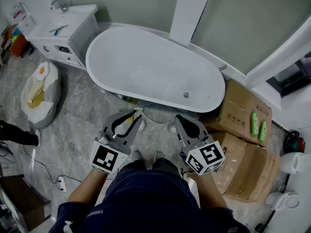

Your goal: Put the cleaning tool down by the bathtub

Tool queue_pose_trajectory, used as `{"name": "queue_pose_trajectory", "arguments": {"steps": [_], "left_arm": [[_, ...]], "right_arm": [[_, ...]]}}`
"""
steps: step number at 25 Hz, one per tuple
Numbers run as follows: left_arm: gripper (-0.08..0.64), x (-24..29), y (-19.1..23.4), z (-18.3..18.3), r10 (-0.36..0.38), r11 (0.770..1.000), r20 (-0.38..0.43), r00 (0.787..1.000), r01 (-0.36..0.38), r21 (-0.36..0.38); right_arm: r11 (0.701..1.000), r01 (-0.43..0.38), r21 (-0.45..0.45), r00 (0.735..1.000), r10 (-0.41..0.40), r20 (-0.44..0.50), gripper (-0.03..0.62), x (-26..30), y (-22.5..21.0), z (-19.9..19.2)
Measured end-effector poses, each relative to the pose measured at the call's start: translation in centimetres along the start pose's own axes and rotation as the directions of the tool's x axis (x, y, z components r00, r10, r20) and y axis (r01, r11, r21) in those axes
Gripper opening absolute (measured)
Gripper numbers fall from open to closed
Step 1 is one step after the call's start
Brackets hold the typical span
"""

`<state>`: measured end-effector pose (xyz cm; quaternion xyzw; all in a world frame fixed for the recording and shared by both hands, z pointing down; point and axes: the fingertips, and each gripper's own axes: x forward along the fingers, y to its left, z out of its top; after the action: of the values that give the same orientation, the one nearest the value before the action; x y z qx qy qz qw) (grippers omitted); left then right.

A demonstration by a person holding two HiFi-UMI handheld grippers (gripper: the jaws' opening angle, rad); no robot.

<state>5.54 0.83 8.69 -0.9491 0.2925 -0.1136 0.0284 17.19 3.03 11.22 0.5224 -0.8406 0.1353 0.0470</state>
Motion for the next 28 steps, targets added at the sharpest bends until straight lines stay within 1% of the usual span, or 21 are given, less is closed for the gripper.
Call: {"name": "queue_pose_trajectory", "arguments": {"steps": [11, 24, 28], "left_arm": [[0.052, -1.4, 2.0, 0.3, -0.027, 1.000, 0.029, 0.999, 0.027, 0.003], [0.037, -3.0, 2.9, -0.9, -0.060, 0.998, 0.033, 0.998, 0.060, -0.006], [0.037, -3.6, 3.1, -1.3, -0.062, 0.998, 0.029, 0.998, 0.062, -0.016]], "right_arm": [[0.999, -0.019, -0.034, 1.000, 0.019, 0.009, 0.005, 2.2, 2.6, 1.5], [0.997, -0.051, -0.062, 0.999, 0.050, -0.006, 0.005, 3.1, 6.0, 1.0], [0.998, -0.054, -0.041, 0.998, 0.053, -0.012, 0.005, 3.1, 6.6, 0.4]]}}
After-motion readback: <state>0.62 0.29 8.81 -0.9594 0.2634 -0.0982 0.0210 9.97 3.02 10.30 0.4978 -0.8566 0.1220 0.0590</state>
